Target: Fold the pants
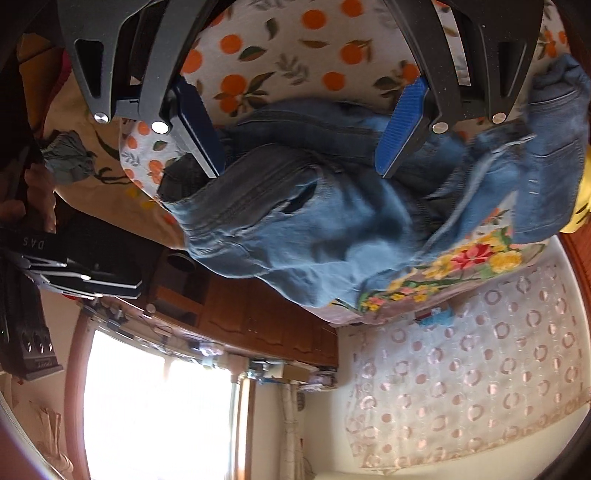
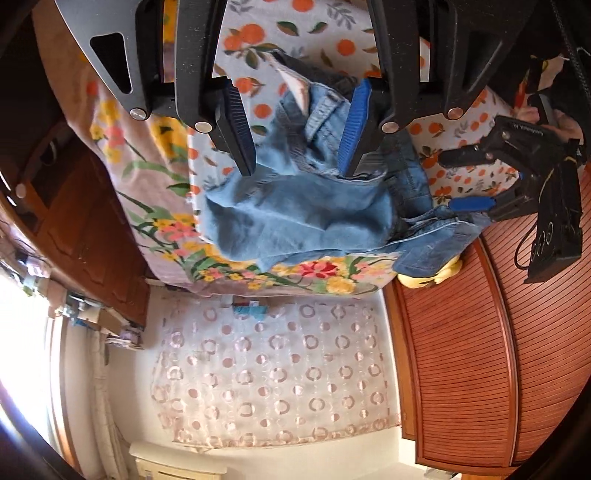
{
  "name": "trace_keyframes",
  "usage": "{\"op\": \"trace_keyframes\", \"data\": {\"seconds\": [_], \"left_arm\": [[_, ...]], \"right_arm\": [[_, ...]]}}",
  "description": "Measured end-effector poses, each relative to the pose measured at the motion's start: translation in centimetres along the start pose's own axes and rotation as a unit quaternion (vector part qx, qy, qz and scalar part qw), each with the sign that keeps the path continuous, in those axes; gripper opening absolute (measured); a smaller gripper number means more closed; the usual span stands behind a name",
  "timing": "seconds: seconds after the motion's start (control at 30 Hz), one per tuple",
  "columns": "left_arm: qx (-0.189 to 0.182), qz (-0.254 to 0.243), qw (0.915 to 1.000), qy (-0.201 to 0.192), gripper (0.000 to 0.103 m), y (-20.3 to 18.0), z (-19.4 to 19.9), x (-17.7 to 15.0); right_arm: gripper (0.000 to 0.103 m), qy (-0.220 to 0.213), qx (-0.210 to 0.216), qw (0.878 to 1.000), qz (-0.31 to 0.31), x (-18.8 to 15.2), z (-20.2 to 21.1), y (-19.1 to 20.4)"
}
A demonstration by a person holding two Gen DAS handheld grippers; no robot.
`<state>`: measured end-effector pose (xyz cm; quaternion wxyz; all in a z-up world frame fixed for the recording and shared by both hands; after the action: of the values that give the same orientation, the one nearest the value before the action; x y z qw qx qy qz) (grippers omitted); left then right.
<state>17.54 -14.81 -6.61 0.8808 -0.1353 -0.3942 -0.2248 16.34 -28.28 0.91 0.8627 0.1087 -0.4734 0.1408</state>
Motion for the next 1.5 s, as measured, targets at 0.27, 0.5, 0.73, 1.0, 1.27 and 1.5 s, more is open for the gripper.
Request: {"op": "trace_keyframes", "data": {"seconds": [0.27, 0.5, 0.73, 1.0, 1.27, 1.5], "left_arm": [[-0.06, -0.01, 0.9974, 0.038, 0.079, -5.1, -3.9, -2.1], [-0.083, -0.043, 0.9933, 0.068, 0.065, -8.8, -6.3, -4.0], [-0.053, -0.039, 0.9943, 0.085, 0.028, -7.8, -9.4, -4.3], [-0.043, 0.014, 0.9988, -0.017, 0.018, -3.3, 1.2, -1.2], [0.022, 0.078, 0.9909, -0.107, 0.018, 6.9, 10.8, 2.0], [0.063, 0.112, 0.9839, -0.123, 0.018, 12.5, 12.3, 2.0]], "right_arm": [[0.051, 0.017, -0.045, 0.998, -0.046, -3.9, 1.2, -4.2], [0.051, 0.031, -0.052, 0.995, -0.083, -5.9, 0.7, -5.5], [0.051, 0.039, -0.043, 0.994, -0.092, -5.4, 0.2, -6.5], [0.052, 0.04, -0.034, 0.996, -0.075, -3.7, -0.3, -6.3], [0.052, 0.023, -0.013, 0.998, -0.052, -0.3, -4.0, -4.5], [0.052, 0.055, 0.0, 0.998, -0.027, 0.3, -11.2, -3.8]]}}
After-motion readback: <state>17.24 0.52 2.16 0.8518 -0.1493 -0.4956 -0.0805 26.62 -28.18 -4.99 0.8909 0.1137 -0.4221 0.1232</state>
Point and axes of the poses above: each gripper's, at about its wrist camera, not at the fingertips, and z roughly against the way its jaws point, y to its left, x to its top, the point moved 10 cm from there along -z, roughly the way its jaws point, and after that the axes turned 1 degree about y, right-handed, at the moved point
